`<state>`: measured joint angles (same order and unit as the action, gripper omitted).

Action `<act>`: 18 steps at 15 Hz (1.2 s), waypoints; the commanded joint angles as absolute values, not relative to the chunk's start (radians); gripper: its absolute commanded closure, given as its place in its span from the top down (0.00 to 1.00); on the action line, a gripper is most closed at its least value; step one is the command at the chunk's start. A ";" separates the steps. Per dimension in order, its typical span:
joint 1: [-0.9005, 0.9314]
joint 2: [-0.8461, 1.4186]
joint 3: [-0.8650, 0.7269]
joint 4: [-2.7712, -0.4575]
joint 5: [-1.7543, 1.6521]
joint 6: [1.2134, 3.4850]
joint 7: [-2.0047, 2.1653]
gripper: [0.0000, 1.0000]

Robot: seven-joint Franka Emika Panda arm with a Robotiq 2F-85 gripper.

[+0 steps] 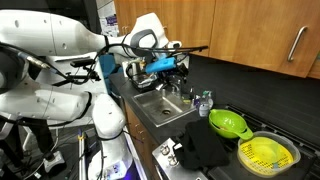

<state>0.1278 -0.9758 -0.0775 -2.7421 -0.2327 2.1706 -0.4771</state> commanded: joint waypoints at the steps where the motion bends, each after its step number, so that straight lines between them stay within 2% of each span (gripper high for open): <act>1: 0.135 -0.975 -0.082 -2.740 -0.238 2.168 -0.472 1.00; 11: 0.164 -0.946 -0.116 -2.784 -0.197 2.210 -0.483 1.00; 18: 0.381 -0.846 -0.124 -2.713 -0.138 2.287 -0.653 1.00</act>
